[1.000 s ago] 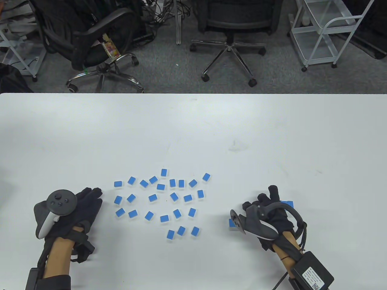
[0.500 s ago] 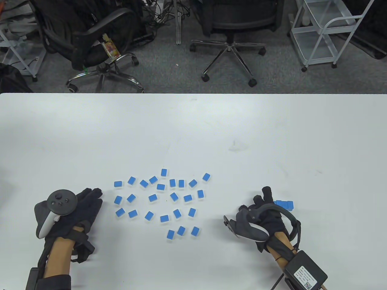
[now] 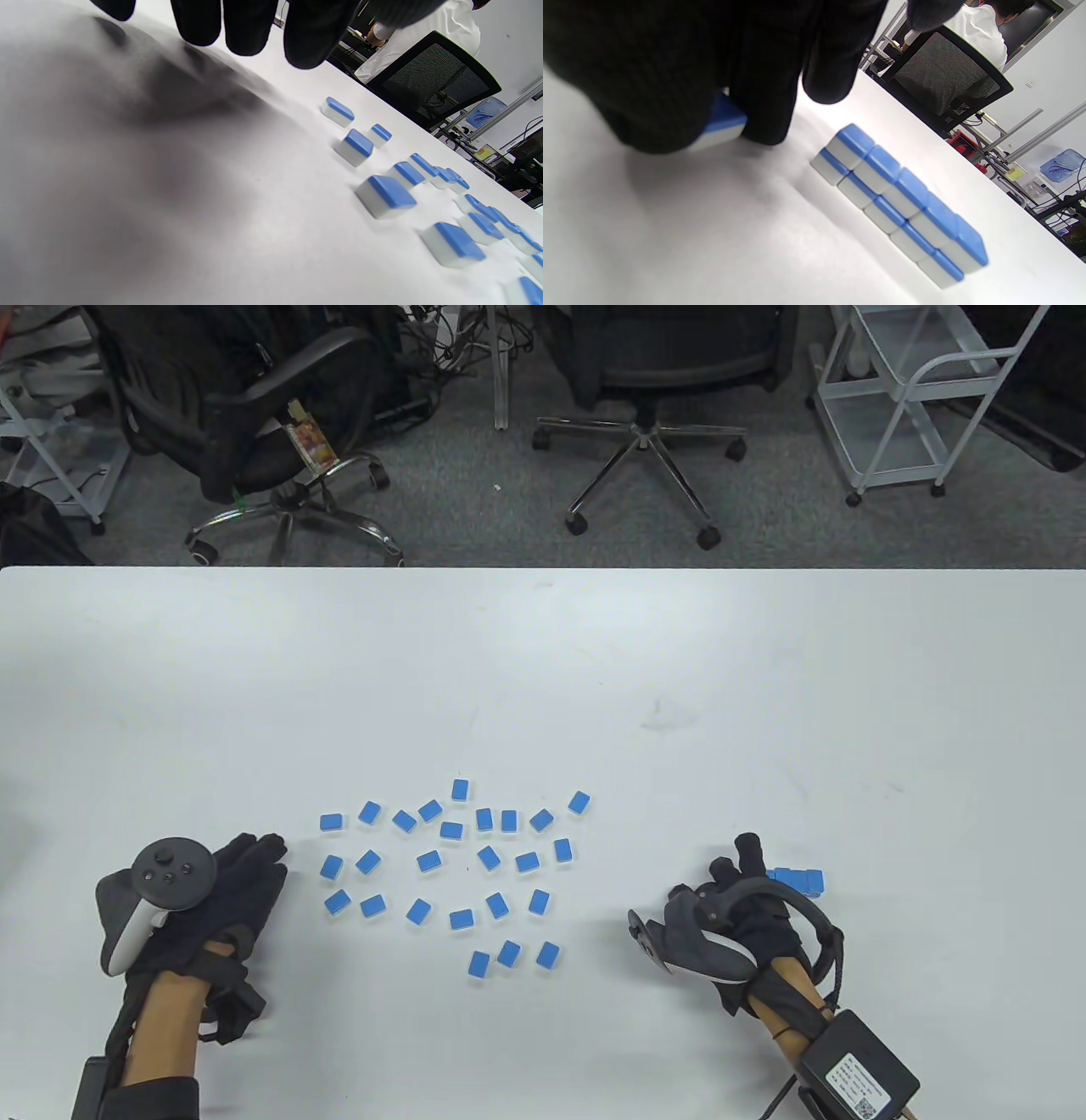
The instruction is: Build mahjong tile wall
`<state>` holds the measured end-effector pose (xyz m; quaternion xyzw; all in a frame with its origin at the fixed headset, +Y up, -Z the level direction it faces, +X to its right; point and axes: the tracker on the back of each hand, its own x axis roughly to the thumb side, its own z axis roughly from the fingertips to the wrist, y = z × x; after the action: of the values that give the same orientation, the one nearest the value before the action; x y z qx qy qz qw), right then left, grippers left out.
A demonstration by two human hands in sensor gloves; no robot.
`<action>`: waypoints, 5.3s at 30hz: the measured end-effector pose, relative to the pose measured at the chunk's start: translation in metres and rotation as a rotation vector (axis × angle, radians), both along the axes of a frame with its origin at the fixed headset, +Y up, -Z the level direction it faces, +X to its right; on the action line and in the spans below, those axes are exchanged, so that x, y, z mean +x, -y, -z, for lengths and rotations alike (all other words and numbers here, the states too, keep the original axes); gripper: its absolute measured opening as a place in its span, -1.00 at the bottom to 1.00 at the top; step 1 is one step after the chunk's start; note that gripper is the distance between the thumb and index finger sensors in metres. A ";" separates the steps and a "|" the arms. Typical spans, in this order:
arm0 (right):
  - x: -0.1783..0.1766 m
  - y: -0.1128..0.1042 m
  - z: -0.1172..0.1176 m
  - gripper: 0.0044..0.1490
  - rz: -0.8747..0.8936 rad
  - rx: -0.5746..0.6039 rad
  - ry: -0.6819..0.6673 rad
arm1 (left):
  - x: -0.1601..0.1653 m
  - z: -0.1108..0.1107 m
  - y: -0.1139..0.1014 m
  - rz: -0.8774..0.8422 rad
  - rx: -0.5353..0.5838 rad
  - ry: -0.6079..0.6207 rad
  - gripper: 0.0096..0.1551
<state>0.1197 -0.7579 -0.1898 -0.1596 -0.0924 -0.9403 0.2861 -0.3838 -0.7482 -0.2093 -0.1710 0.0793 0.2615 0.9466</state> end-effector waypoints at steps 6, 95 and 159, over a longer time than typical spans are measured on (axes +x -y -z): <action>0.002 -0.002 0.000 -0.06 0.036 -0.035 0.025 | 0.000 0.000 0.000 0.001 0.001 0.000 -0.24; -0.043 -0.033 -0.004 -0.22 0.250 -0.063 -0.107 | 0.000 0.001 0.000 -0.015 0.001 0.004 -0.24; -0.018 -0.025 -0.008 -0.15 0.268 0.027 -0.089 | 0.001 0.000 0.002 -0.009 -0.010 0.003 -0.24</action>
<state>0.1019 -0.7328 -0.1816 -0.2082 -0.0448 -0.9632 0.1638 -0.3832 -0.7500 -0.2096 -0.1765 0.0783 0.2652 0.9447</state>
